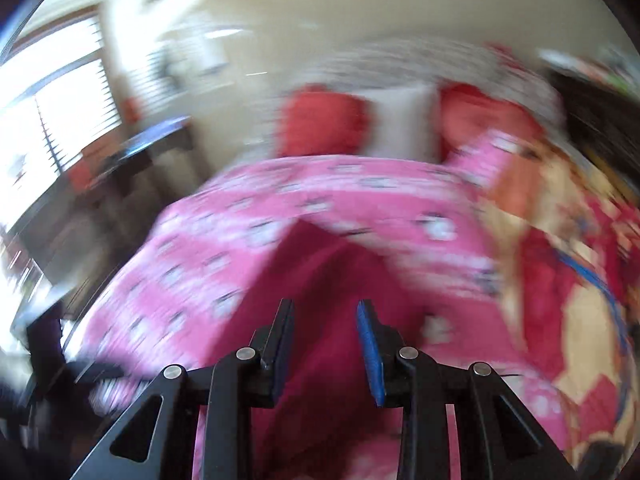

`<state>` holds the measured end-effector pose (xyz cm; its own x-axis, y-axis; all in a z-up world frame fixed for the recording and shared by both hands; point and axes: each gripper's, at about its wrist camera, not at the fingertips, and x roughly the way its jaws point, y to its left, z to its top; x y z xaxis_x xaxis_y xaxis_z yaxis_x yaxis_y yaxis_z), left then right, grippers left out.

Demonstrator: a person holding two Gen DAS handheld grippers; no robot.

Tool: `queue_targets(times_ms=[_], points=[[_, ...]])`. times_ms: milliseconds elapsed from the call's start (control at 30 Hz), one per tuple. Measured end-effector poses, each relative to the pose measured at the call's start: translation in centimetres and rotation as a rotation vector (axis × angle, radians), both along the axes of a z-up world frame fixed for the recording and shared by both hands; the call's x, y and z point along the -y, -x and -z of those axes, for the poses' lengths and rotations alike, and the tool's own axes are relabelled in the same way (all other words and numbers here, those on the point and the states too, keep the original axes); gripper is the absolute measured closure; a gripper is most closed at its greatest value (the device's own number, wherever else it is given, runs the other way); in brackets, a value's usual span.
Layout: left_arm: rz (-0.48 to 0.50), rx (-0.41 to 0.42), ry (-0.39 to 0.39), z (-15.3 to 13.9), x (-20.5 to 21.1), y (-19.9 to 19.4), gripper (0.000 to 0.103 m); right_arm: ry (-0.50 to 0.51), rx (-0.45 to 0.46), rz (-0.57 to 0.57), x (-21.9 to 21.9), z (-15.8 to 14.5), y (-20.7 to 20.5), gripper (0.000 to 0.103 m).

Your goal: Fold small clothes

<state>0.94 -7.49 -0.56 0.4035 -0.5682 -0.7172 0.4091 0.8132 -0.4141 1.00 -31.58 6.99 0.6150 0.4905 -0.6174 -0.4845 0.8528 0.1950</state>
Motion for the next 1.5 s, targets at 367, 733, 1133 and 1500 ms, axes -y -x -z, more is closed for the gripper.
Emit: queue_targets(times_ms=[367, 733, 1133, 1500], points=[[-0.003, 0.003, -0.040, -0.5, 2.1, -0.8, 0.070, 0.072, -0.198, 0.179, 3.2, 8.9, 0.8, 0.057], [-0.141, -0.013, -0.072, -2.6, 5.9, -18.3, 0.070, 0.082, 0.011, -0.007, -2.3, 2.5, 1.2, 0.057], [-0.104, 0.028, -0.223, -0.3, 7.3, -18.2, 0.070, -0.093, -0.120, 0.130, -0.1, 7.8, 0.0, 0.055], [-0.021, -0.072, 0.027, 2.7, -0.3, -12.1, 0.011, -0.555, -0.249, 0.313, 6.7, 9.7, -2.5, 0.007]])
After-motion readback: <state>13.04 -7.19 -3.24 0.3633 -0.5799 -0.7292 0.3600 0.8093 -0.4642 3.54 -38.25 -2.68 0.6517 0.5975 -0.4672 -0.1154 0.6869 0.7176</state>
